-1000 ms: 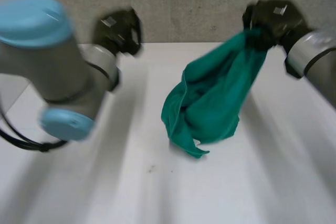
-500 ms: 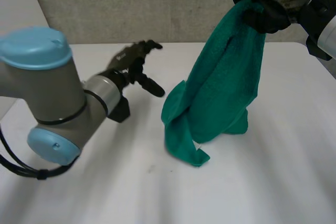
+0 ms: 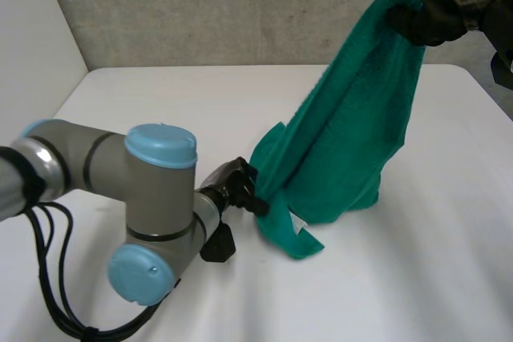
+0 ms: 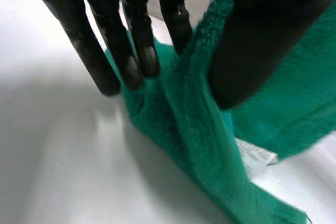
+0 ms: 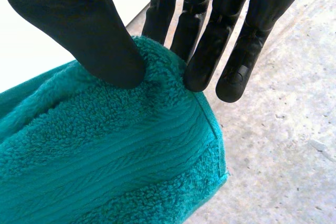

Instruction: Fold the towel.

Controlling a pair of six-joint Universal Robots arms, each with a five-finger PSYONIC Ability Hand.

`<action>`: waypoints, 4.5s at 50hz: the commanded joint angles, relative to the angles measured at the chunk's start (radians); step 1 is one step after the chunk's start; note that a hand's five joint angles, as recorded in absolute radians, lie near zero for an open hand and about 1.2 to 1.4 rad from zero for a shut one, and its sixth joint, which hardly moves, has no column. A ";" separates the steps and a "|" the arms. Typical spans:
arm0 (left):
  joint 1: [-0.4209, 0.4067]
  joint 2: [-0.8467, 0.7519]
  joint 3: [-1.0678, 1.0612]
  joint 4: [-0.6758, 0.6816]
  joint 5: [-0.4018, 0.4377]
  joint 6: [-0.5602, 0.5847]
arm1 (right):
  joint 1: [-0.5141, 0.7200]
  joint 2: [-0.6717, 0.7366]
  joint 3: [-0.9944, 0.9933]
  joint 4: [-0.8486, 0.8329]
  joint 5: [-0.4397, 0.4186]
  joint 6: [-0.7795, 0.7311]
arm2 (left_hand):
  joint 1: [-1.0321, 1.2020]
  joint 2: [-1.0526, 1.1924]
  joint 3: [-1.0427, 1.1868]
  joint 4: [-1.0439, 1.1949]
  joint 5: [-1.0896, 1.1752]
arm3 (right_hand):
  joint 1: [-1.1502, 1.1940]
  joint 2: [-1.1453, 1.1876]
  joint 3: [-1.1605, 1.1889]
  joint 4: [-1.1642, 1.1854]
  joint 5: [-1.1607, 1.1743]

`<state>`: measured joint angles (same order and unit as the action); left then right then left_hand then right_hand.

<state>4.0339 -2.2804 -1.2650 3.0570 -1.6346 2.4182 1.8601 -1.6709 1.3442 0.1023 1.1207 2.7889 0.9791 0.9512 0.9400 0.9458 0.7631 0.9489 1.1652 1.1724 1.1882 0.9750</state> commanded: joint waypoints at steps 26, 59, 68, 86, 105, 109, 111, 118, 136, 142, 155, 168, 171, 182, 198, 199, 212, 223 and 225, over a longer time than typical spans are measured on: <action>0.220 0.130 0.234 -0.089 -0.022 0.932 | -0.027 0.611 -0.385 0.372 0.183 -0.342 | 0.417 0.445 0.456 0.450 0.459 | 0.447 0.231 0.224 0.208 0.247; 0.263 0.300 -0.299 0.471 -0.059 1.088 | -0.004 0.519 0.069 -0.260 0.223 -0.084 | 0.417 0.445 0.456 0.450 0.459 | 0.447 0.231 0.224 0.208 0.247; 0.240 0.174 -0.335 0.411 -0.062 1.092 | 0.030 0.709 0.035 -0.174 0.232 -0.097 | 0.417 0.445 0.456 0.450 0.459 | 0.447 0.231 0.224 0.208 0.247; 0.234 0.282 -0.387 0.365 -0.060 1.088 | -0.110 0.711 0.079 -0.139 0.226 0.124 | 0.417 0.445 0.456 0.450 0.459 | -0.250 -0.467 -0.474 -0.489 -0.451; 0.246 0.263 -0.392 0.367 -0.059 1.085 | -0.142 0.727 0.033 -0.018 0.166 0.040 | 0.417 0.445 0.456 0.450 0.459 | 0.442 0.226 0.219 0.203 0.242; 0.246 0.243 -0.390 0.367 -0.059 1.088 | -0.142 0.740 0.039 -0.019 0.151 0.040 | 0.208 0.236 0.247 0.242 0.250 | 0.447 0.231 0.224 0.208 0.247; 0.246 0.236 -0.389 0.367 -0.059 1.090 | -0.145 0.737 0.041 -0.022 0.151 0.041 | -0.112 -0.084 -0.073 -0.079 -0.071 | 0.447 0.231 0.224 0.208 0.247; 0.272 0.199 -0.373 0.362 -0.071 1.088 | -0.212 0.634 0.055 -0.033 0.157 0.038 | -0.504 -0.476 -0.465 -0.471 -0.463 | 0.447 0.231 0.224 0.208 0.247; 0.327 0.197 -0.402 0.229 -0.080 1.076 | -0.306 0.563 0.141 -0.075 0.149 0.026 | -0.405 -0.377 -0.366 -0.372 -0.364 | 0.447 0.231 0.224 0.208 0.247; 0.330 0.214 -0.418 0.221 -0.113 1.087 | -0.306 0.548 0.145 -0.073 0.146 0.026 | 0.196 0.224 0.235 0.230 0.238 | 0.447 0.231 0.224 0.208 0.247; 0.310 0.556 -0.427 -0.012 -0.146 1.404 | -0.294 0.384 0.119 0.332 0.169 -0.406 | 0.417 0.445 0.456 0.450 0.459 | 0.447 0.231 0.224 0.208 0.247; 0.327 0.566 -0.510 -0.141 -0.140 1.724 | -0.292 0.344 0.213 0.530 0.271 -0.717 | 0.417 0.445 0.456 0.450 0.459 | 0.447 0.231 0.224 0.208 0.247; 0.327 0.437 -0.464 -0.058 -0.143 1.728 | -0.286 0.367 0.207 0.482 0.274 -0.692 | 0.417 0.445 0.456 0.450 0.459 | 0.447 0.231 0.224 0.208 0.247; 0.320 0.150 -0.191 0.101 -0.152 1.739 | -0.121 0.612 0.000 0.298 0.281 -0.486 | 0.417 0.445 0.456 0.450 0.459 | 0.447 0.231 0.224 0.208 0.247; 0.316 0.096 0.329 0.307 -0.143 1.816 | -0.050 0.758 -0.594 -0.067 0.433 -0.269 | 0.417 0.445 0.456 0.450 0.459 | 0.447 0.231 0.224 0.208 0.247; 0.316 0.123 0.340 0.342 -0.142 1.802 | -0.048 0.731 -0.606 -0.103 0.433 -0.238 | 0.417 0.445 0.456 0.450 0.459 | 0.447 0.231 0.224 0.208 0.247; 0.330 0.314 0.187 0.372 -0.071 1.501 | -0.055 0.488 -0.375 -0.210 0.354 -0.092 | 0.417 0.445 0.456 0.450 0.459 | 0.447 0.231 0.224 0.208 0.247; 0.353 0.204 -0.132 0.365 0.009 1.391 | -0.045 0.635 -0.142 -0.147 0.326 -0.170 | 0.417 0.445 0.456 0.450 0.459 | 0.447 0.231 0.224 0.208 0.247; 0.353 0.188 -0.143 0.365 0.009 1.389 | -0.044 0.657 -0.123 -0.136 0.329 -0.175 | 0.412 0.440 0.451 0.445 0.453 | 0.447 0.231 0.224 0.208 0.247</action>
<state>4.3828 -1.9944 -1.2944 3.4182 -1.6458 3.8381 1.8131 -1.1218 1.1220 -0.0673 1.4479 2.6611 1.1080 1.1956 1.1919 1.1959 0.9649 0.9826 1.1691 1.1831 1.1890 0.9972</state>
